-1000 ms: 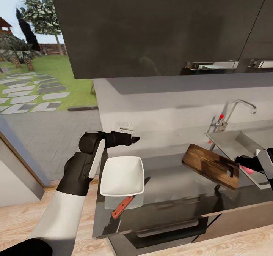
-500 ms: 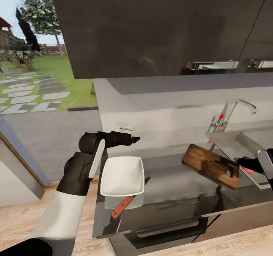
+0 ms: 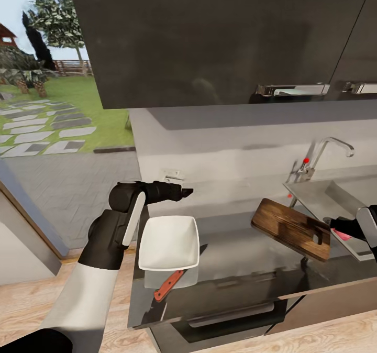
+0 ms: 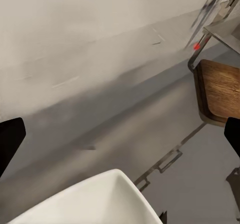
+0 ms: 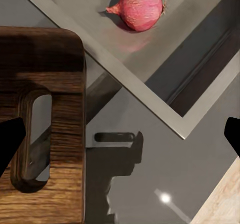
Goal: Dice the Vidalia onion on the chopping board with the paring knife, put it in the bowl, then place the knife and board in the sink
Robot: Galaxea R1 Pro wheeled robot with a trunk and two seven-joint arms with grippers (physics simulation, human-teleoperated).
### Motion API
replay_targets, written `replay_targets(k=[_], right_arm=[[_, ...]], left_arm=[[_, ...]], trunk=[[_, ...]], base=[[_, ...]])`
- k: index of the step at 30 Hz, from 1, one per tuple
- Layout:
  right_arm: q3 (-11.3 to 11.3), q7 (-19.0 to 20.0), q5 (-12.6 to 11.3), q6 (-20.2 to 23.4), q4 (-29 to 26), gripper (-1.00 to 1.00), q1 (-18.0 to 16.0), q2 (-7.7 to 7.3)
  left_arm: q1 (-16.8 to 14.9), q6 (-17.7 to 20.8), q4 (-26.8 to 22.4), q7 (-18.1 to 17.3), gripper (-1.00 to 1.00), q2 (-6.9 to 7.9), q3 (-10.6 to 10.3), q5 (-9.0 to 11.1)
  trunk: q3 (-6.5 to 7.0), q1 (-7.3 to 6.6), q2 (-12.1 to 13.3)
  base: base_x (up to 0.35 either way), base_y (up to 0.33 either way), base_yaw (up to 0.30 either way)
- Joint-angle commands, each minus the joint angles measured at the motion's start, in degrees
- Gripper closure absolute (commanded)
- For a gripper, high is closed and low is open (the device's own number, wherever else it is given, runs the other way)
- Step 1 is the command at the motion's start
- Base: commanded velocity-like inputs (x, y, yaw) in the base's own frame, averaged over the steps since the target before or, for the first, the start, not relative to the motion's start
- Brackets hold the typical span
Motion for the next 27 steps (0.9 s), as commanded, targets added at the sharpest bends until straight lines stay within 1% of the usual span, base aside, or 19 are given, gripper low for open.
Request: replay_targets(k=[1, 14, 27], right_arm=[[0.0, -0.4, -0.6, 0.1, -0.2, -1.0, 0.0, -0.02], [0.0, -0.2, -0.6, 0.0, -0.6, -1.0, -0.1, -0.02], [0.0, -0.3, -0.6, 0.0, -0.7, -1.0, 0.0, -0.02]], left_arm=[[-0.1, 0.3, 0.0, 0.0, -1.0, -0.02, 0.0, 0.1], [-0.1, 0.3, 0.0, 0.0, -1.0, -0.02, 0.0, 0.1], [-0.1, 0.3, 0.0, 0.0, -1.0, -0.02, 0.0, 0.1]], trunk=[[-0.12, 0.04, -0.1], [-0.2, 0.04, -0.1], [-1.28, 0.04, -0.1]], base=[[0.0, 0.0, 0.0], [0.0, 0.0, 0.0], [0.0, 0.0, 0.0]])
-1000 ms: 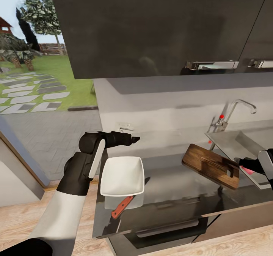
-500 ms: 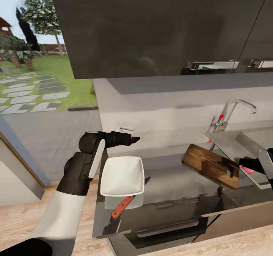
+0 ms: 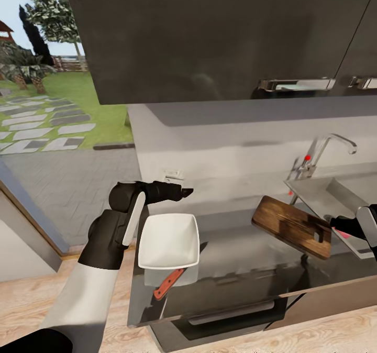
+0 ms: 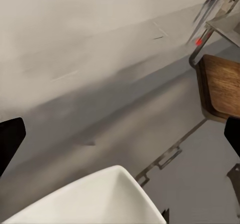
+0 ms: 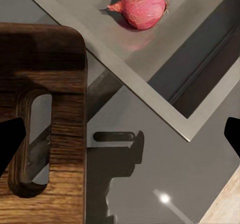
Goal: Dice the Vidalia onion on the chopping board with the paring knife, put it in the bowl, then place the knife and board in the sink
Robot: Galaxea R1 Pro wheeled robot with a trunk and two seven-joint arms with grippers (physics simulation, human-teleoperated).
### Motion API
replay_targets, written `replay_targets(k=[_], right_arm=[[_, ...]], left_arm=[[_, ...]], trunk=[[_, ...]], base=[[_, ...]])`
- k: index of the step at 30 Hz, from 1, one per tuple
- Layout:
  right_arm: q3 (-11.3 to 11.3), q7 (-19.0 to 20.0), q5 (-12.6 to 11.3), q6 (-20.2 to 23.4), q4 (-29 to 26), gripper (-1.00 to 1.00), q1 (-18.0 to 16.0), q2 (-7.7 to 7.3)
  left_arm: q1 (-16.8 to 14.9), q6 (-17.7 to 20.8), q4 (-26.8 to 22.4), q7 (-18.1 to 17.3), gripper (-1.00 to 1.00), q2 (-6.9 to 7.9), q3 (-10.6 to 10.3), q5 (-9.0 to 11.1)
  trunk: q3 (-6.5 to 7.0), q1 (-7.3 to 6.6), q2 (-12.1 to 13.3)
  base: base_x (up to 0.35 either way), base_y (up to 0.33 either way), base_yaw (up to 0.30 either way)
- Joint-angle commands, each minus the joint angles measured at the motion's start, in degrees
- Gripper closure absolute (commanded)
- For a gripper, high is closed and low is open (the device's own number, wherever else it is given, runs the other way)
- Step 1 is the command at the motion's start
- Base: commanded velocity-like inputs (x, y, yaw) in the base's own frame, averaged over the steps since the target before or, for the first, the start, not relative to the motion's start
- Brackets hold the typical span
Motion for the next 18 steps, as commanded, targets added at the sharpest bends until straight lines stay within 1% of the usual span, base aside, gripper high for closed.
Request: replay_targets(k=[1, 18], right_arm=[[0.0, -0.5, -0.6, 0.1, 0.0, -1.0, 0.0, -0.01], [0.0, -0.4, -0.7, 0.1, -0.1, -1.0, 0.0, -0.01]], left_arm=[[-0.1, 0.3, 0.0, 0.0, -1.0, -0.02, 0.0, 0.1], [-0.1, 0.3, 0.0, 0.0, -1.0, -0.02, 0.0, 0.1]], trunk=[[-0.22, 0.03, -0.1], [-1.61, 0.03, -0.1]], base=[[0.0, 0.0, 0.0], [0.0, 0.0, 0.0]])
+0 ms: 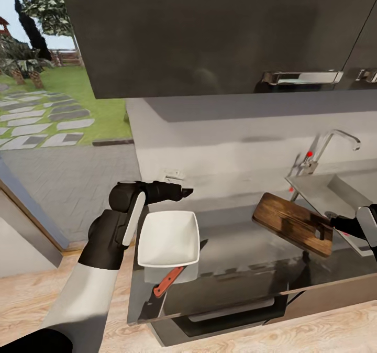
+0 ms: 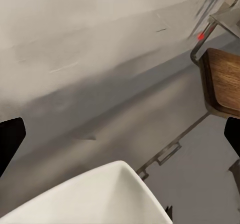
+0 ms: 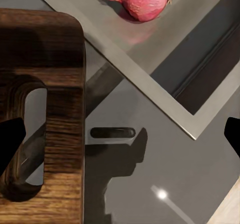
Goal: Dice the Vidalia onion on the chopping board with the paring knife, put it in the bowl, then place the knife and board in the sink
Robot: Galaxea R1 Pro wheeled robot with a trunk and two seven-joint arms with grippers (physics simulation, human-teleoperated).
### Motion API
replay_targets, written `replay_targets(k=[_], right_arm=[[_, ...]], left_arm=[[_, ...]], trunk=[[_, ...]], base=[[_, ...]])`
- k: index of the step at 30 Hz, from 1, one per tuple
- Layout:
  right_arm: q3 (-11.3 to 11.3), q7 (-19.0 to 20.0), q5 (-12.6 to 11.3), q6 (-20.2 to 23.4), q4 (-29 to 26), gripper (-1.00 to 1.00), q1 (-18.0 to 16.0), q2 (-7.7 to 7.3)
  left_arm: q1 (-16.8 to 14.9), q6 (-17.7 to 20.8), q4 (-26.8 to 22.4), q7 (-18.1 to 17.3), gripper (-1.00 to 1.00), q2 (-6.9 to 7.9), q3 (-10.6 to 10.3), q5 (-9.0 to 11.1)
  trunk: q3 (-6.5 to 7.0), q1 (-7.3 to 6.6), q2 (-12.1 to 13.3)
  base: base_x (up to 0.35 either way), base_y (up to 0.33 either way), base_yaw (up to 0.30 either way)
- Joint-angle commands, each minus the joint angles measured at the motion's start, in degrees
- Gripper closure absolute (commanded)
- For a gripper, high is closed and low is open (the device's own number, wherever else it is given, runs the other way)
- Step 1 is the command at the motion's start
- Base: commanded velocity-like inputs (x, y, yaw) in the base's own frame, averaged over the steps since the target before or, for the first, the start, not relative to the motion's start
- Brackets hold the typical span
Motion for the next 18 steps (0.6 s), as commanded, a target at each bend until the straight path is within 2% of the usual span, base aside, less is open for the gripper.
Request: replay_targets(k=[1, 18], right_arm=[[0.0, -0.5, -0.6, 0.1, -0.1, -1.0, -0.1, -0.01], [0.0, -0.3, -0.7, 0.1, -0.2, -1.0, -0.1, 0.14]], left_arm=[[-0.1, 0.3, 0.0, 0.0, -1.0, -0.02, 0.0, 0.1], [-0.1, 0.3, 0.0, 0.0, -1.0, -0.02, 0.0, 0.1]], trunk=[[-0.14, 0.03, -0.1], [-0.22, 0.03, -0.1]], base=[[0.0, 0.0, 0.0], [0.0, 0.0, 0.0]])
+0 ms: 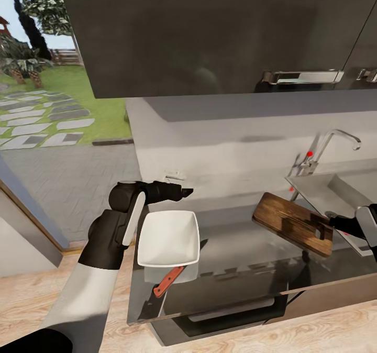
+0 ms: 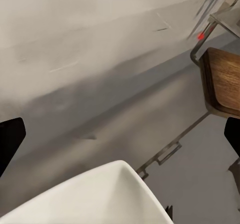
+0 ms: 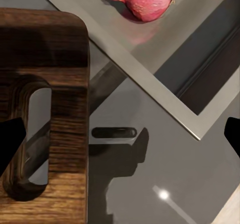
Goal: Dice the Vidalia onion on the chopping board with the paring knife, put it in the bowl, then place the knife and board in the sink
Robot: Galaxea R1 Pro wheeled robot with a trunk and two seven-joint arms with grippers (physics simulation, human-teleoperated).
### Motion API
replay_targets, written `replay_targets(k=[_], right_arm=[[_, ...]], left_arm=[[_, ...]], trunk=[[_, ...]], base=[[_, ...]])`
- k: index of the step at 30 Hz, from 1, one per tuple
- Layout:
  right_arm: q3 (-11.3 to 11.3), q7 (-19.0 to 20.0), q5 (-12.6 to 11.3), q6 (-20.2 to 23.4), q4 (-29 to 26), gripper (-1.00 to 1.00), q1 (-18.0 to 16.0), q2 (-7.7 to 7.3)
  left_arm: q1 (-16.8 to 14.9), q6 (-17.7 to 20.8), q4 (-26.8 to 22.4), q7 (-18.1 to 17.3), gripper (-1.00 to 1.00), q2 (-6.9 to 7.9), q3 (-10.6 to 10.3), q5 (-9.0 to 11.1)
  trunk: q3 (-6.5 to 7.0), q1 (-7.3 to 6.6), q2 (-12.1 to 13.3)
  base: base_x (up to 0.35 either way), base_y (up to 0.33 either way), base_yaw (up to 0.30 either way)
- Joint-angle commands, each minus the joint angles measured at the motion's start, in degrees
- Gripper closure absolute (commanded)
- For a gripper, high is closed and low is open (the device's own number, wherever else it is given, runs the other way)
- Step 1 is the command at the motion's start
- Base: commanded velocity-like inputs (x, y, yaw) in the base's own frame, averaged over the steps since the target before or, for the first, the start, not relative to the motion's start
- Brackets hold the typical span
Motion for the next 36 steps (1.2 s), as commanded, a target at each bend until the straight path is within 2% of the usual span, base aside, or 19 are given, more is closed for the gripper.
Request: replay_targets(k=[1, 12, 36], right_arm=[[0.0, -0.5, -0.6, 0.1, 0.0, -1.0, 0.0, 0.01], [2.3, -0.6, -0.6, 0.1, -0.1, -1.0, 0.0, 0.09], [2.6, -0.5, -0.6, 0.1, -0.1, -1.0, 0.0, 0.1]], left_arm=[[-0.1, 0.3, 0.0, 0.0, -1.0, -0.02, 0.0, 0.1], [-0.1, 0.3, 0.0, 0.0, -1.0, -0.02, 0.0, 0.1], [-0.1, 0.3, 0.0, 0.0, -1.0, -0.02, 0.0, 0.1]], trunk=[[-0.12, 0.03, -0.1], [-0.28, 0.03, -0.1], [-1.44, 0.03, -0.1]], base=[[0.0, 0.0, 0.0], [0.0, 0.0, 0.0], [0.0, 0.0, 0.055]])
